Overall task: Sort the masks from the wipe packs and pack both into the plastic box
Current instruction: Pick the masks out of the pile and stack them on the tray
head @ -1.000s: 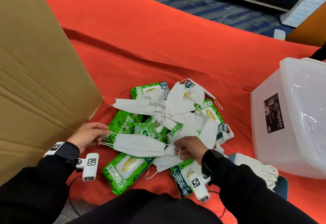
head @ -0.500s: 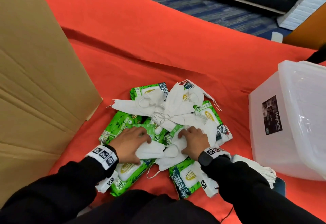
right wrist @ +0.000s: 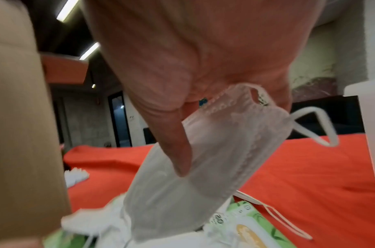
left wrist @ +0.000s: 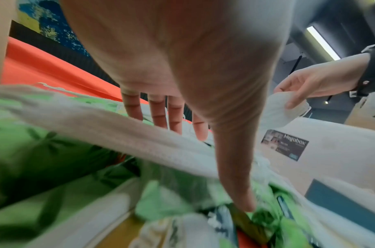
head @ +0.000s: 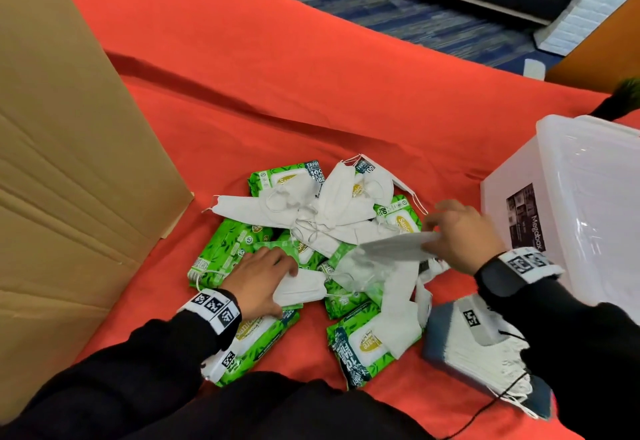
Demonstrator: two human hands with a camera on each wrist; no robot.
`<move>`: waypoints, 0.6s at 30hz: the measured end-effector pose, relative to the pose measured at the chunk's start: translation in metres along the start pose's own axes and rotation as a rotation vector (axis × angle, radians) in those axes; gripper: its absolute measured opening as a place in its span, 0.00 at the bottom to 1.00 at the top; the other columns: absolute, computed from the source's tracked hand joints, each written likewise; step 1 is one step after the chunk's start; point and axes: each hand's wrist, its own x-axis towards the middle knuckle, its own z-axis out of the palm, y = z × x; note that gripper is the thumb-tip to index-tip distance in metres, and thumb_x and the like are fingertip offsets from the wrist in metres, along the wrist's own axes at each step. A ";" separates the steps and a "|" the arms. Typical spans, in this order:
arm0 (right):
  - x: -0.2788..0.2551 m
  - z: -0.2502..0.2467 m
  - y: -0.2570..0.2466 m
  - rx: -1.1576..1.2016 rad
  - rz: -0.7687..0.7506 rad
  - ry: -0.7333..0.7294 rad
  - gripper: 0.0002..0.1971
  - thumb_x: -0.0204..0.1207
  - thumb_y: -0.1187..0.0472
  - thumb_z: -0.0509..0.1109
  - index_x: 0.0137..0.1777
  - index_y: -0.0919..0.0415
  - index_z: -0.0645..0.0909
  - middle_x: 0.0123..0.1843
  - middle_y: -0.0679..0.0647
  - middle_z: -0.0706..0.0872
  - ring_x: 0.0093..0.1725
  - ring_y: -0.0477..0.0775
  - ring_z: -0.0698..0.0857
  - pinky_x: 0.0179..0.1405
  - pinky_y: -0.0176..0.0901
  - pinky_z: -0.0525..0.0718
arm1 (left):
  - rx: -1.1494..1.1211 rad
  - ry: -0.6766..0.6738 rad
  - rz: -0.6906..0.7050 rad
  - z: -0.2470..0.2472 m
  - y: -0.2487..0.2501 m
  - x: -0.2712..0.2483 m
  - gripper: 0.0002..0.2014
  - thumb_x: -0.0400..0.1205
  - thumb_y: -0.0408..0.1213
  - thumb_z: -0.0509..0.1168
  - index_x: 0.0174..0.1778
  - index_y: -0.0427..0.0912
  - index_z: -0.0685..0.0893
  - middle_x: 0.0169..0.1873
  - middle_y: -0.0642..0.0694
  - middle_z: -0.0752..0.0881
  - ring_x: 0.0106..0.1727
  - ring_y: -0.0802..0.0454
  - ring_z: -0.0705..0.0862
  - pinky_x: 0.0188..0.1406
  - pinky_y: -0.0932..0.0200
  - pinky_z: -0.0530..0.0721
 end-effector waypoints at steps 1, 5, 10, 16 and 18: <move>0.000 -0.008 0.004 0.113 -0.005 -0.014 0.06 0.71 0.53 0.79 0.42 0.46 0.83 0.55 0.50 0.88 0.52 0.58 0.85 0.48 0.50 0.82 | -0.012 -0.015 -0.011 -0.002 0.001 0.001 0.41 0.58 0.67 0.78 0.66 0.61 0.73 0.64 0.58 0.73 0.65 0.53 0.72 0.60 0.52 0.72; -0.005 -0.015 -0.006 0.827 -0.139 -0.244 0.05 0.73 0.62 0.82 0.45 0.56 0.89 0.43 0.57 0.93 0.40 0.50 0.89 0.40 0.43 0.82 | -0.539 0.150 -0.122 -0.035 0.018 0.006 0.36 0.65 0.74 0.74 0.65 0.62 0.77 0.64 0.61 0.77 0.65 0.60 0.78 0.63 0.54 0.78; -0.002 0.017 -0.046 1.096 -0.237 -0.317 0.06 0.73 0.66 0.82 0.48 0.62 0.90 0.45 0.57 0.92 0.43 0.52 0.88 0.45 0.46 0.84 | -1.087 0.387 -0.099 -0.090 0.034 0.012 0.28 0.73 0.46 0.83 0.69 0.60 0.82 0.64 0.58 0.85 0.62 0.59 0.85 0.60 0.61 0.83; 0.008 0.046 -0.066 1.405 0.031 -0.357 0.10 0.68 0.59 0.85 0.39 0.62 0.87 0.30 0.57 0.82 0.26 0.54 0.77 0.26 0.41 0.73 | -0.920 0.328 -0.256 -0.097 0.004 -0.004 0.10 0.78 0.39 0.79 0.39 0.35 0.88 0.28 0.40 0.89 0.26 0.50 0.86 0.27 0.57 0.79; 0.009 0.055 -0.065 1.456 0.136 -0.399 0.12 0.69 0.59 0.83 0.35 0.59 0.82 0.24 0.50 0.66 0.20 0.48 0.60 0.23 0.38 0.55 | -1.082 0.398 -0.299 -0.094 -0.013 -0.015 0.07 0.83 0.34 0.73 0.41 0.35 0.91 0.30 0.39 0.90 0.27 0.50 0.86 0.27 0.56 0.80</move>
